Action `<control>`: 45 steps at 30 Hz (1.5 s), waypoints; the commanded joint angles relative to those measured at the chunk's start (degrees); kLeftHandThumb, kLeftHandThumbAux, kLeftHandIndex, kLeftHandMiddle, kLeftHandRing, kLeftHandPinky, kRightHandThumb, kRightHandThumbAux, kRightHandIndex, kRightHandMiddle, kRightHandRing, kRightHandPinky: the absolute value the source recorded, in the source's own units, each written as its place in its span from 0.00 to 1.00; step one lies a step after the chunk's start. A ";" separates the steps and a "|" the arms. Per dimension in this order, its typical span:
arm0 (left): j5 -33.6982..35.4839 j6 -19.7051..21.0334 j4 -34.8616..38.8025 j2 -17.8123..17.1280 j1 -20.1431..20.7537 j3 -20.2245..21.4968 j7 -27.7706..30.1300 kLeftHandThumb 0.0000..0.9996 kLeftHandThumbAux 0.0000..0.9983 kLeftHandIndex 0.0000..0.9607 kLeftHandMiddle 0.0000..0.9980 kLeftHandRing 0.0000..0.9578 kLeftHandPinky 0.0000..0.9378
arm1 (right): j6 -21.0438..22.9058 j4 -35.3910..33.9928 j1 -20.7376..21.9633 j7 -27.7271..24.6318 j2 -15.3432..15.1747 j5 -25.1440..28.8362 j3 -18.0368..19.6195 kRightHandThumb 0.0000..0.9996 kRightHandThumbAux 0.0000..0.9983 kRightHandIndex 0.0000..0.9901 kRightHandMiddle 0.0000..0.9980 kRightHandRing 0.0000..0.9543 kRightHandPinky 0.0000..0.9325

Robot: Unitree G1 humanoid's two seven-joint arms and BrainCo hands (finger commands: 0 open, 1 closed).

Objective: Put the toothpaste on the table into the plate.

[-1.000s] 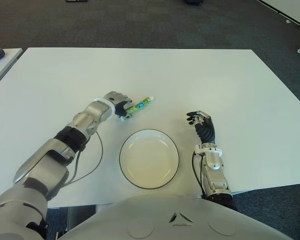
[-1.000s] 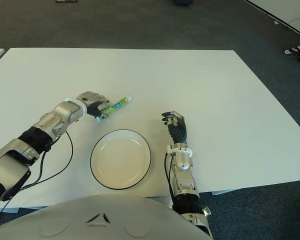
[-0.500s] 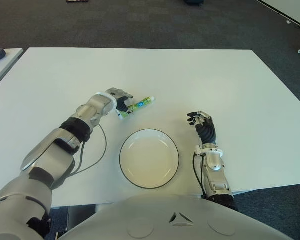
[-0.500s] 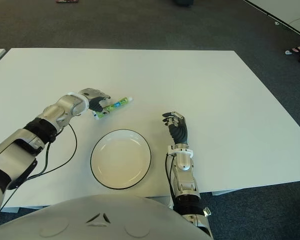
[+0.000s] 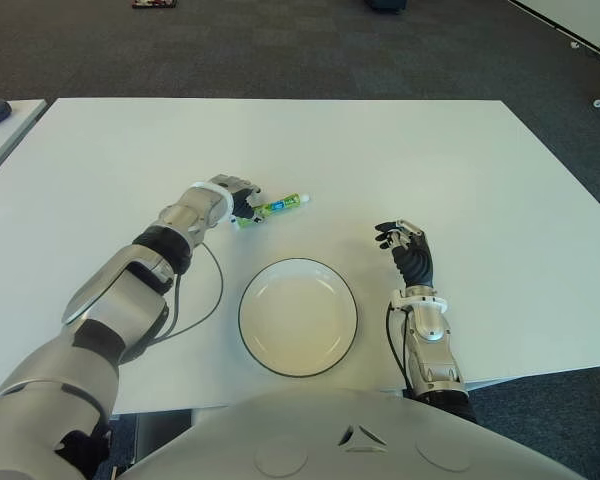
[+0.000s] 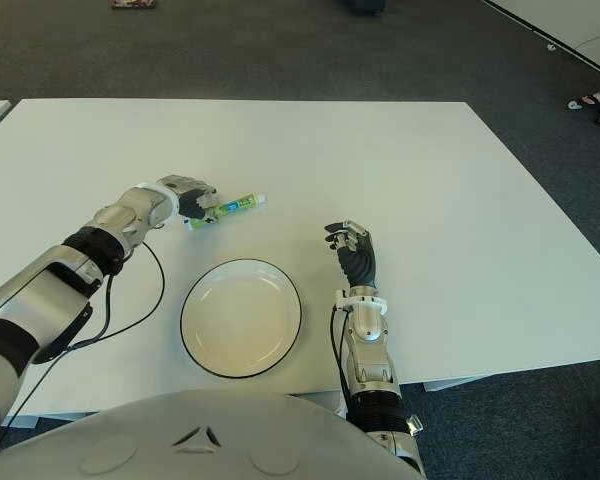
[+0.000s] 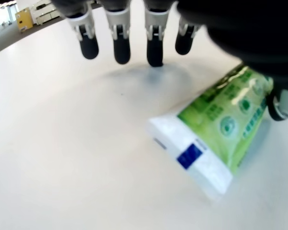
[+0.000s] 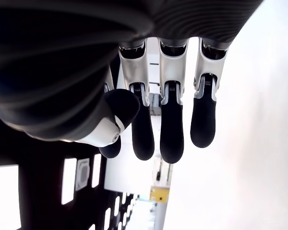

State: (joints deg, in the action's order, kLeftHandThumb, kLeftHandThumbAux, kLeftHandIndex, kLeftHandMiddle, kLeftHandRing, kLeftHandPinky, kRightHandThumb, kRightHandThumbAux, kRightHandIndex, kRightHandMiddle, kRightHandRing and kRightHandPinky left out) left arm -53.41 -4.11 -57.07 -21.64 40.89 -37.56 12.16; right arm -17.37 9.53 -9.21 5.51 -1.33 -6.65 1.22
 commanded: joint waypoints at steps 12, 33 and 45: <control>1.73 -1.15 -7.17 0.11 -3.23 -2.06 -2.29 0.16 0.31 0.01 0.15 0.12 0.08 | 1.21 -0.32 -0.75 -0.35 -0.03 0.71 0.23 0.85 0.68 0.48 0.45 0.51 0.51; 3.28 -0.82 -6.06 -0.41 -2.95 -2.23 -3.42 0.17 0.34 0.03 0.15 0.12 0.15 | 2.40 -0.52 -0.64 -0.04 -0.10 0.28 0.47 0.84 0.68 0.47 0.45 0.51 0.51; 4.20 -0.79 2.48 -3.16 -6.23 -1.21 -6.20 0.36 0.47 0.32 0.53 0.53 0.56 | 2.25 -0.85 -0.95 -0.16 0.20 0.70 0.49 0.84 0.68 0.47 0.46 0.52 0.51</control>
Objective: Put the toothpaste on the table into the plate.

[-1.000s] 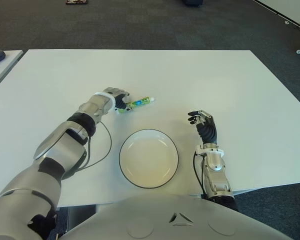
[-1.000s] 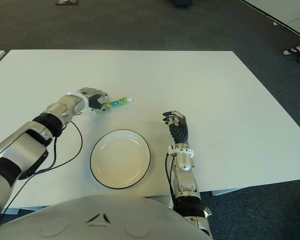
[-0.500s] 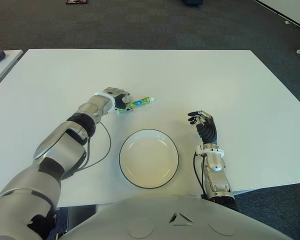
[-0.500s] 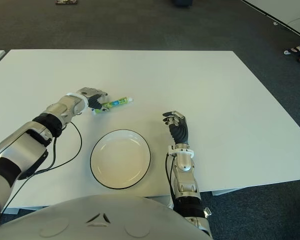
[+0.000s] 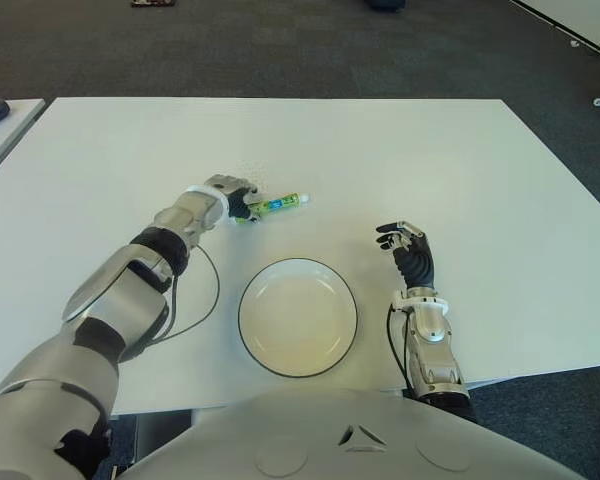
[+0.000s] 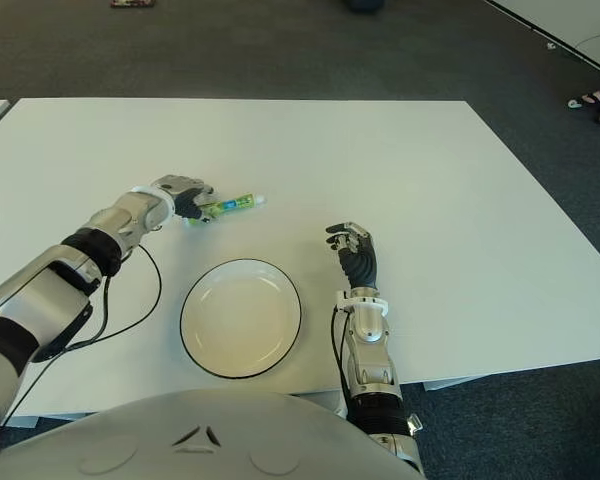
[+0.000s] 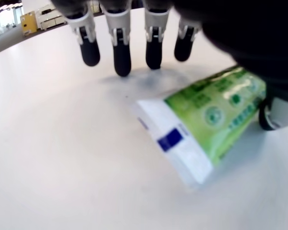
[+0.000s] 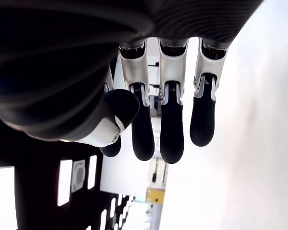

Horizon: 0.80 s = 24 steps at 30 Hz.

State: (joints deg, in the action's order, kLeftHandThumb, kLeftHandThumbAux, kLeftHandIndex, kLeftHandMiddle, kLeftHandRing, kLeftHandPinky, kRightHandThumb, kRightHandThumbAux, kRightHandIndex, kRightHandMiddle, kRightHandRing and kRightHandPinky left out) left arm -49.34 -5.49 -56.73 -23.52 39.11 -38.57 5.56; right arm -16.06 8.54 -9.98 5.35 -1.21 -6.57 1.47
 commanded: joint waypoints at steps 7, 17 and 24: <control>1.06 0.84 6.73 -2.04 -6.49 1.04 0.01 0.57 0.62 0.42 0.66 0.66 0.67 | 0.44 0.30 -0.11 0.29 0.15 0.37 0.24 0.84 0.68 0.47 0.46 0.52 0.51; -1.23 -3.47 8.27 -3.62 -6.97 -0.91 -3.18 0.70 0.70 0.44 0.72 0.74 0.74 | 0.67 -0.02 -0.20 0.16 0.26 0.47 0.07 0.85 0.68 0.48 0.46 0.53 0.52; -3.97 -5.84 7.66 -4.64 -6.27 -3.42 -4.54 0.71 0.71 0.45 0.76 0.79 0.83 | 1.11 -0.29 -0.31 0.21 0.34 0.50 0.12 0.85 0.68 0.48 0.46 0.53 0.52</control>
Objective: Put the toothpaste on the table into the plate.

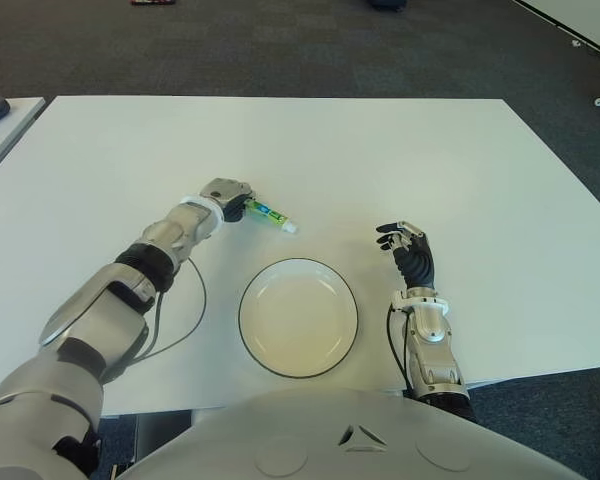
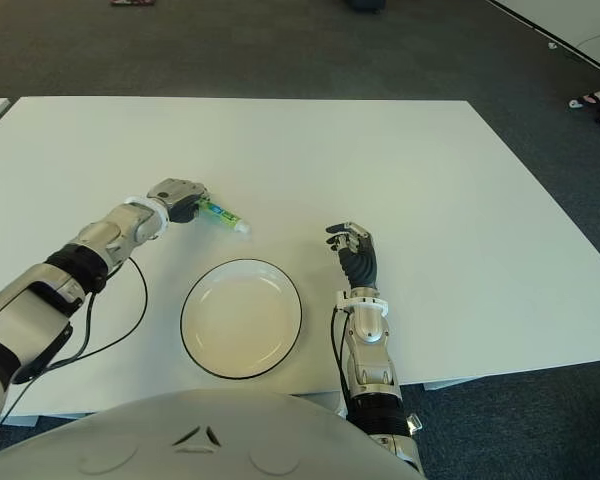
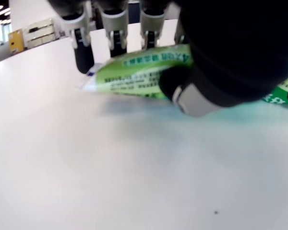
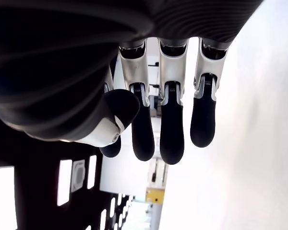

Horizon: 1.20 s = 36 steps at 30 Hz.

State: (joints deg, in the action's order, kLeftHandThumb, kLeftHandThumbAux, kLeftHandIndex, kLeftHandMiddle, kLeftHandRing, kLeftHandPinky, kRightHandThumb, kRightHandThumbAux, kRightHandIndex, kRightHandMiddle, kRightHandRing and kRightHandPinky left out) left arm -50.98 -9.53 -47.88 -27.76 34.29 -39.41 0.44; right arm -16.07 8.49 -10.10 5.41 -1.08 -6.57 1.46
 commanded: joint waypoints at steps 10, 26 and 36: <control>-4.69 -1.60 -0.41 -1.14 -1.07 -4.49 2.27 0.71 0.71 0.45 0.80 0.84 0.89 | 1.03 0.18 -0.20 0.42 0.22 0.48 0.38 0.85 0.68 0.47 0.46 0.52 0.51; -1.06 -4.82 -1.23 -0.81 -2.63 -1.16 -3.15 0.71 0.71 0.46 0.82 0.87 0.91 | -0.06 -0.11 -0.53 -0.09 0.17 0.95 0.28 0.85 0.68 0.48 0.46 0.53 0.52; 0.55 -6.86 -2.37 -0.50 -2.75 0.13 -4.87 0.71 0.71 0.46 0.83 0.88 0.90 | 0.26 -0.11 -0.47 -0.31 -0.02 0.91 0.34 0.85 0.68 0.48 0.45 0.52 0.52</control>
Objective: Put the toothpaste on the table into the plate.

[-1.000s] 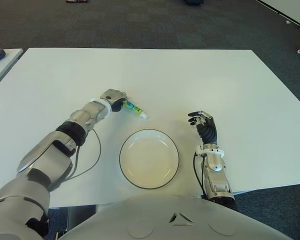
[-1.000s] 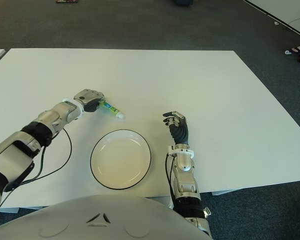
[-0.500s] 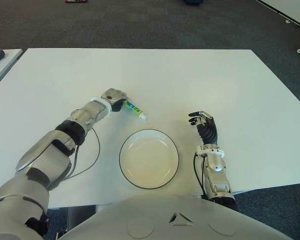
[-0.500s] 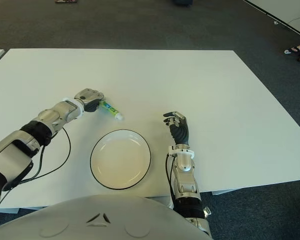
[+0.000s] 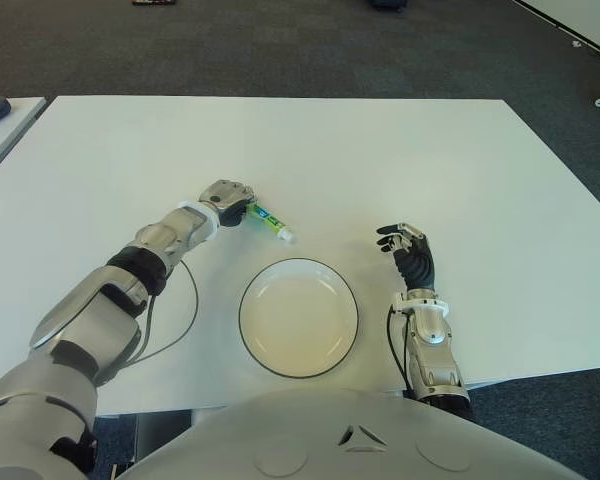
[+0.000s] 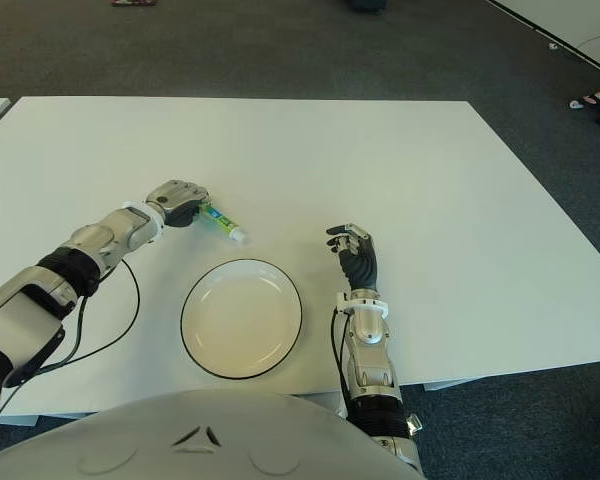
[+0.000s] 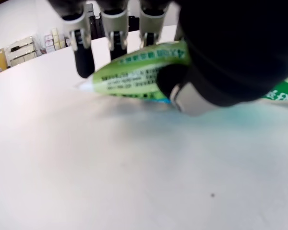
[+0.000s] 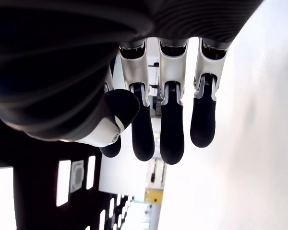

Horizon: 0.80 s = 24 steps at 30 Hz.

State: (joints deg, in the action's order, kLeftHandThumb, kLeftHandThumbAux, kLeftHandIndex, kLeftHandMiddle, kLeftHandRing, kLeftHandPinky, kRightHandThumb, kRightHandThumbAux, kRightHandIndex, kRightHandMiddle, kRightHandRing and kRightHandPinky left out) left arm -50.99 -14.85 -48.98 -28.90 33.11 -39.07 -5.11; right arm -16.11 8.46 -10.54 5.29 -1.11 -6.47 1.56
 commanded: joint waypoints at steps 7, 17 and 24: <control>4.61 -1.83 -1.07 1.42 -2.22 3.02 0.74 0.71 0.71 0.46 0.84 0.88 0.92 | 0.49 0.07 0.05 0.36 0.14 0.52 0.39 0.85 0.68 0.47 0.46 0.52 0.51; 10.61 -3.14 -2.39 2.20 -1.99 8.40 0.17 0.71 0.71 0.46 0.86 0.88 0.89 | -0.04 0.40 0.22 0.11 0.35 1.04 0.32 0.85 0.68 0.47 0.46 0.53 0.53; 16.10 -4.85 -0.40 1.39 -2.17 12.95 2.53 0.71 0.71 0.46 0.85 0.87 0.87 | -0.22 0.53 0.35 -0.19 0.48 1.35 0.28 0.85 0.68 0.48 0.45 0.53 0.54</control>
State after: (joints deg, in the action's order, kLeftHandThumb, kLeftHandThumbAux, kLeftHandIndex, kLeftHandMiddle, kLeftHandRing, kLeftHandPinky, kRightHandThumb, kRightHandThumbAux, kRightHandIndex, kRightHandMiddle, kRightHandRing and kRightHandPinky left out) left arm -37.78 -18.92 -50.63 -26.98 31.16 -28.50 -4.62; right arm -16.19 8.50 -10.52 5.29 -0.97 -6.34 1.62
